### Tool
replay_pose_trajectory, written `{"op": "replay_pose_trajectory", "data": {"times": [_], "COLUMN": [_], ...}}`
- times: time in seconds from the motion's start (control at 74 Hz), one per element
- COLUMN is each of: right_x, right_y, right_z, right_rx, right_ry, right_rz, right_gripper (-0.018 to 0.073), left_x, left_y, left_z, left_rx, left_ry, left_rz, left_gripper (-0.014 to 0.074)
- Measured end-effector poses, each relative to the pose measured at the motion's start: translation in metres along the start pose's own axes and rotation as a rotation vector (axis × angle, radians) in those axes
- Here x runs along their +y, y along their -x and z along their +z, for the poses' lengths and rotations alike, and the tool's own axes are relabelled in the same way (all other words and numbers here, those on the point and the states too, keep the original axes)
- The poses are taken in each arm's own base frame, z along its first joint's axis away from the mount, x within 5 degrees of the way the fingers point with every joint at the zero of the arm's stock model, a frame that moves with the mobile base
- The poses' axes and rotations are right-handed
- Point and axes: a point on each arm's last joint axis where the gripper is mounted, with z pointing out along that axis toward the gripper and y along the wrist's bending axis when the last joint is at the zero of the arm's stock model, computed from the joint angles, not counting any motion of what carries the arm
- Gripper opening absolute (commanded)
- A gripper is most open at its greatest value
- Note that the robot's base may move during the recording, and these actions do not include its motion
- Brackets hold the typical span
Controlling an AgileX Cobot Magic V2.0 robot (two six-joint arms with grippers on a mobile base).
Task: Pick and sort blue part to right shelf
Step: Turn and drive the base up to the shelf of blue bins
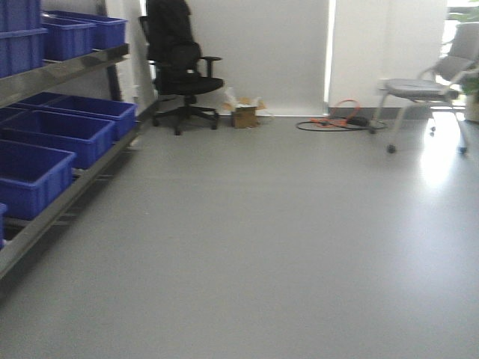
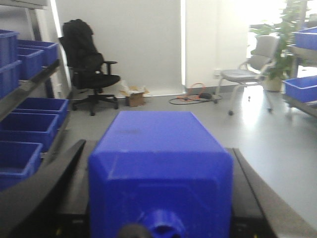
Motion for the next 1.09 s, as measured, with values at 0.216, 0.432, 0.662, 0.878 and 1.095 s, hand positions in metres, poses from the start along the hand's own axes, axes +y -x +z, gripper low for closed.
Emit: {"op": "replay_pose_trajectory", "data": {"times": [0.216, 0.432, 0.662, 0.878, 1.095], "right_x": [0.0, 0.0, 0.0, 0.0, 0.0], "right_y": [0.0, 0.0, 0.0, 0.0, 0.0], "right_z": [0.0, 0.0, 0.0, 0.0, 0.0], "right_rx": [0.0, 0.0, 0.0, 0.0, 0.0], "right_ry": [0.0, 0.0, 0.0, 0.0, 0.0], "right_rz": [0.0, 0.0, 0.0, 0.0, 0.0], "right_gripper": [0.0277, 0.0277, 0.0277, 0.0277, 0.0277], "left_x": [0.0, 0.0, 0.0, 0.0, 0.0], "left_y": [0.0, 0.0, 0.0, 0.0, 0.0], "left_z": [0.0, 0.0, 0.0, 0.0, 0.0], "left_rx": [0.0, 0.0, 0.0, 0.0, 0.0], "left_ry": [0.0, 0.0, 0.0, 0.0, 0.0], "left_rz": [0.0, 0.0, 0.0, 0.0, 0.0], "left_gripper": [0.0312, 0.0312, 0.0312, 0.0312, 0.0312]}}
